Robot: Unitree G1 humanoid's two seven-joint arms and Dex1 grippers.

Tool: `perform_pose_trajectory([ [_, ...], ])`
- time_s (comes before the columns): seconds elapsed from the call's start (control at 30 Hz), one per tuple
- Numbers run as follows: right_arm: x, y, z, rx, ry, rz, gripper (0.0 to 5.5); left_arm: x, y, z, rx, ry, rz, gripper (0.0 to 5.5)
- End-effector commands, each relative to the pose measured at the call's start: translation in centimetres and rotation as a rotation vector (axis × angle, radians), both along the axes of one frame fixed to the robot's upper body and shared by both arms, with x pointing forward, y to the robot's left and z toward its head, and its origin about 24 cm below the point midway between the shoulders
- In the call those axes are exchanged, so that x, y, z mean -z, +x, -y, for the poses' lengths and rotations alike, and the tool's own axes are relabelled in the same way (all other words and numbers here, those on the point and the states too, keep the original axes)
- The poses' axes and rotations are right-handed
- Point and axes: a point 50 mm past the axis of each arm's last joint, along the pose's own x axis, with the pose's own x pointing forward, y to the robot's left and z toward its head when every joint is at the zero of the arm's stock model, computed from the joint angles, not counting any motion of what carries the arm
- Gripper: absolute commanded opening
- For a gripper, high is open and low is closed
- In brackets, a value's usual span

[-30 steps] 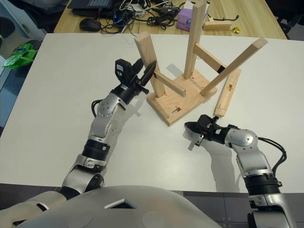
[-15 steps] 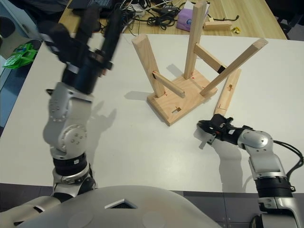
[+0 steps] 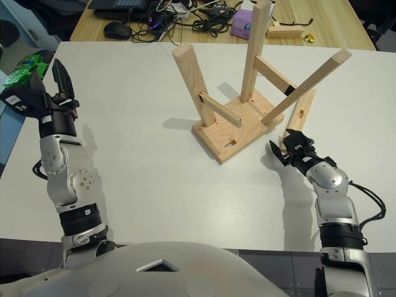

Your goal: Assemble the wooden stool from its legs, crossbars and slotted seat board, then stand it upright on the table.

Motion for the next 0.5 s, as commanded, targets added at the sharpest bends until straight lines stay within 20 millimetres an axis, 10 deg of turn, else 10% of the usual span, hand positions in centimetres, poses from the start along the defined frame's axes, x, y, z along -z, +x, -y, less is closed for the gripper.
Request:
perform_pose_trajectory([
  [0.03, 1.0, -1.0, -0.8, 0.157, 0.077, 0.009, 3.73, 0.7, -0.1, -0.1, -0.001, -0.001, -0.018, 3.21],
  [0.33, 3.5, 1.3, -2.7, 0.661, 0.355, -0.114, 5.38, -0.1, 1.1, 0.5, 0.057, -0.002, 0.010, 3.21],
  [0.5, 5.1, 1.2, -3.6, 0.776, 0.518, -0.275, 5.38, 0.0, 1.3, 0.5, 0.061, -0.007, 0.011, 3.21],
])
